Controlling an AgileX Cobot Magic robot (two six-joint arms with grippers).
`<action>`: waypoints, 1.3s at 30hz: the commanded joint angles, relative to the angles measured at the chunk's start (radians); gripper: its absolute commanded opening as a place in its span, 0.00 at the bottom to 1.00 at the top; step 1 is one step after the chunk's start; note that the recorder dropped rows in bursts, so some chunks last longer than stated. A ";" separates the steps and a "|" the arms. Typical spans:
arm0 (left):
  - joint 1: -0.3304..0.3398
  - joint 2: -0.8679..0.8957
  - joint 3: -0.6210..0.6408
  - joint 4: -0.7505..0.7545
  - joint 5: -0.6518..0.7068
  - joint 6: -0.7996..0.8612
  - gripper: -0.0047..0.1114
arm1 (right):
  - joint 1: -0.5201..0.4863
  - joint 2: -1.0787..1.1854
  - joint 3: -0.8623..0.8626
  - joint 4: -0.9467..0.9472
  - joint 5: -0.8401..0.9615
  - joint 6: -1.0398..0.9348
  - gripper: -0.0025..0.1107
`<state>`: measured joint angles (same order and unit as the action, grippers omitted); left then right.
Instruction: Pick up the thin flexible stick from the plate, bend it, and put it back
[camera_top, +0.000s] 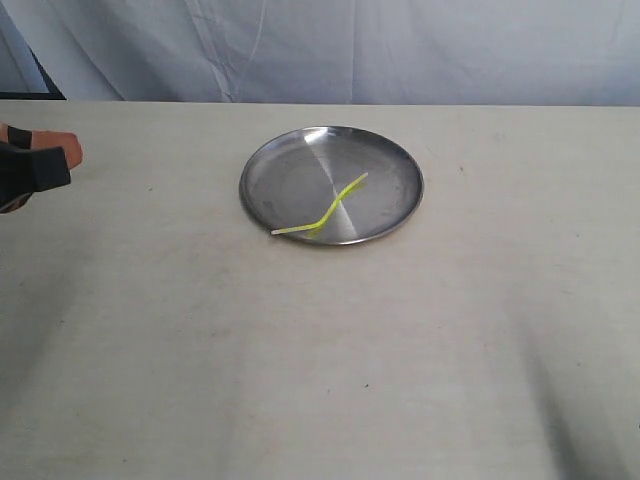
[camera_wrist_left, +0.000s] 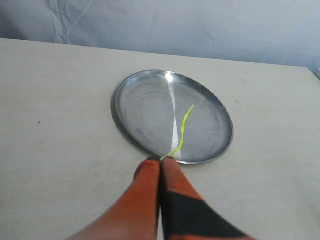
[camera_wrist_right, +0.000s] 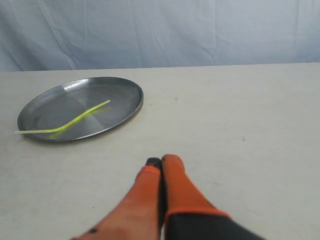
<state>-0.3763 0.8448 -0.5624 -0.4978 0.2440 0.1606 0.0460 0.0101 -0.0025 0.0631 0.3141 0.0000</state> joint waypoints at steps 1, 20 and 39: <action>-0.004 -0.021 0.004 0.005 -0.013 -0.001 0.04 | -0.005 -0.005 0.002 -0.001 -0.005 0.000 0.01; 0.334 -0.843 0.495 0.402 0.057 -0.005 0.04 | -0.005 -0.005 0.002 -0.001 -0.005 0.000 0.01; 0.335 -0.845 0.562 0.485 -0.068 -0.027 0.04 | -0.005 -0.005 0.002 -0.006 -0.005 0.000 0.01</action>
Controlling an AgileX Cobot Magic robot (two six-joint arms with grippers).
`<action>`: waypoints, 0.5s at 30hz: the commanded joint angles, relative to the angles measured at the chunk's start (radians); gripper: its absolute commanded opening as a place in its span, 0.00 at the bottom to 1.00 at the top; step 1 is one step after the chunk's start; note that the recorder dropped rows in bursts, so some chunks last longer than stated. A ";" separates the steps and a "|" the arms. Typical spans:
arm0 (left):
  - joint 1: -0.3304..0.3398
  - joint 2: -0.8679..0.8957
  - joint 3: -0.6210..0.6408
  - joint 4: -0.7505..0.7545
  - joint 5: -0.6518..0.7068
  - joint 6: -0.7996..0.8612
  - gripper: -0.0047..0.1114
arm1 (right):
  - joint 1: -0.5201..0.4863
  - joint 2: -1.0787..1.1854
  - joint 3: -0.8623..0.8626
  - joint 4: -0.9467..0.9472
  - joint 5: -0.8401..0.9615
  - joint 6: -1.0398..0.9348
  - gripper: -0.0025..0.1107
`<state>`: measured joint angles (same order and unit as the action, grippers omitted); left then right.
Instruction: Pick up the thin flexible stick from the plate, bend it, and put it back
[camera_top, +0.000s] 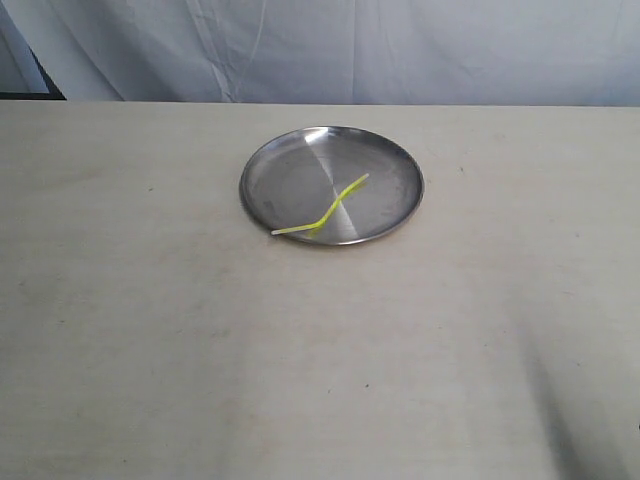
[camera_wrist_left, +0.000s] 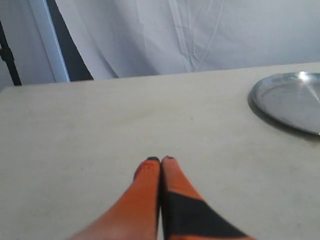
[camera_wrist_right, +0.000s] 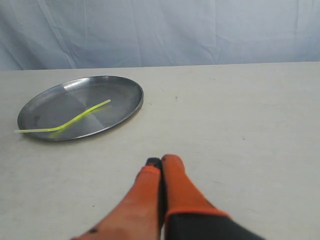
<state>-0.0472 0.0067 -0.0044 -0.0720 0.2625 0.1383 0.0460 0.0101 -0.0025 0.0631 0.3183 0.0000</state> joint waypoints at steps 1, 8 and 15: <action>0.006 -0.007 0.004 0.072 -0.091 -0.005 0.04 | -0.005 -0.005 0.002 -0.006 -0.009 0.000 0.01; 0.004 -0.007 0.004 0.097 -0.082 -0.005 0.04 | -0.005 -0.005 0.002 -0.006 -0.009 0.000 0.01; 0.004 -0.007 0.004 0.097 -0.082 -0.005 0.04 | -0.005 -0.005 0.002 -0.006 -0.009 0.000 0.01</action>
